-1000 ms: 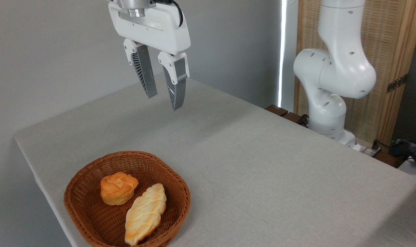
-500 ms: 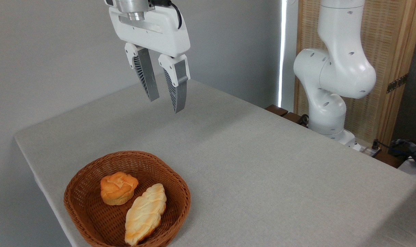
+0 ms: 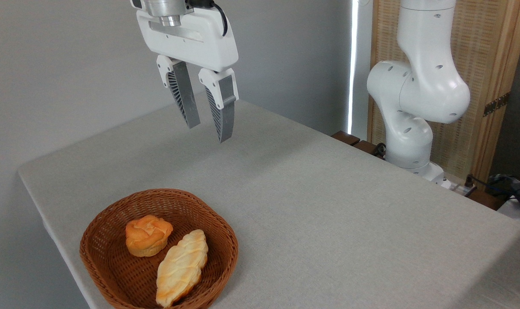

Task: Put bread into the basket

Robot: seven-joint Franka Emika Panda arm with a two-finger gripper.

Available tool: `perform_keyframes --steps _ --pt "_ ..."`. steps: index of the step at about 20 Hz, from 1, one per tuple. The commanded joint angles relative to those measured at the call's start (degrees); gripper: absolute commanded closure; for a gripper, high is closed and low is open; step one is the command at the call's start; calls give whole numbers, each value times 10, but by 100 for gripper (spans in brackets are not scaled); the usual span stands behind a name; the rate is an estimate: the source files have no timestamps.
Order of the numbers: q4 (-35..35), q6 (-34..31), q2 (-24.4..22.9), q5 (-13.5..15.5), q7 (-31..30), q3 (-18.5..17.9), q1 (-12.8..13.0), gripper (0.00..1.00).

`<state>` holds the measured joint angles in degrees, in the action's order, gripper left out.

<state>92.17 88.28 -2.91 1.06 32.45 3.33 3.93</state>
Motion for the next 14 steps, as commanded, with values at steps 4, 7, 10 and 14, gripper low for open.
perform_keyframes --steps 4,7,10,14 --pt "-9 -6 3 -10 -1 -19 17 0" --pt "-9 1 3 -20 -2 -32 31 0" --pt "-9 22 3 -20 -2 -32 31 0" --pt "-7 30 3 -20 -2 -32 31 0"
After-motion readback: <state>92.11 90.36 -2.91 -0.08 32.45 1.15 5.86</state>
